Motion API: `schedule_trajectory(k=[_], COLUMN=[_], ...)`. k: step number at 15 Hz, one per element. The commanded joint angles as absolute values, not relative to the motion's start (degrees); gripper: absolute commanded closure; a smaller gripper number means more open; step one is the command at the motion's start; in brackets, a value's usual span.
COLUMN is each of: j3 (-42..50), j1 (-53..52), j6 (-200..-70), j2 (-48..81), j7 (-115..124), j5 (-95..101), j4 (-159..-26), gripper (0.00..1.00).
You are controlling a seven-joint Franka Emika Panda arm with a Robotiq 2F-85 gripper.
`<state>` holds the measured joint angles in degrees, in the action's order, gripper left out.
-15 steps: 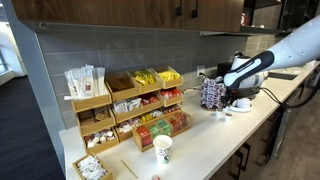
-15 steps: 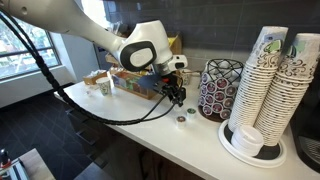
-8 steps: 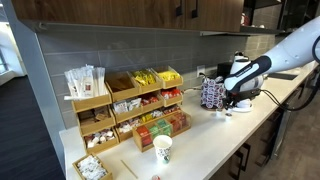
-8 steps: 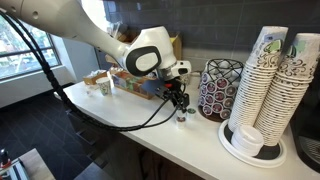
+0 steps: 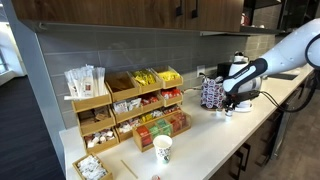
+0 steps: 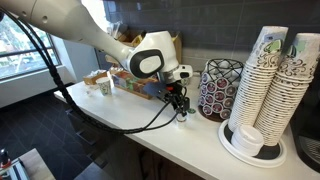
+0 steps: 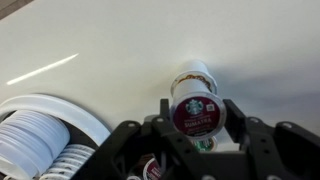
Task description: Stack the three coffee pods on the counter together
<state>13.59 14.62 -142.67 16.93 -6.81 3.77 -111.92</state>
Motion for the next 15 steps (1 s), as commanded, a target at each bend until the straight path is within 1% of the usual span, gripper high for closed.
schedule_trajectory(k=[1, 3, 4, 5, 6, 7, 8, 15], j3=[13.3, 13.5, 13.8, 13.5, 13.4, 13.3, 13.4, 11.5], j1=[15.0, 14.9, 14.7, 14.9, 15.0, 15.0, 14.9, 14.9], j6=[-140.3, -140.1, -140.5, -140.5, -140.8, -140.9, -140.9, -143.3], j2=[18.7, 19.2, 19.4, 19.4, 19.5, 19.5, 19.6, 20.2], j7=[-6.1, -5.8, -5.0, -5.5, -5.4, -5.5, -5.3, -6.4], j5=[3.5, 3.9, 4.5, 3.8, 3.7, 3.6, 3.8, 1.8], j4=[-109.6, -108.9, -108.8, -108.7, -108.5, -108.4, -108.2, -107.1], gripper=[0.71, 0.71, 0.21, 0.2, 0.15, 0.06, 0.01, 0.0])
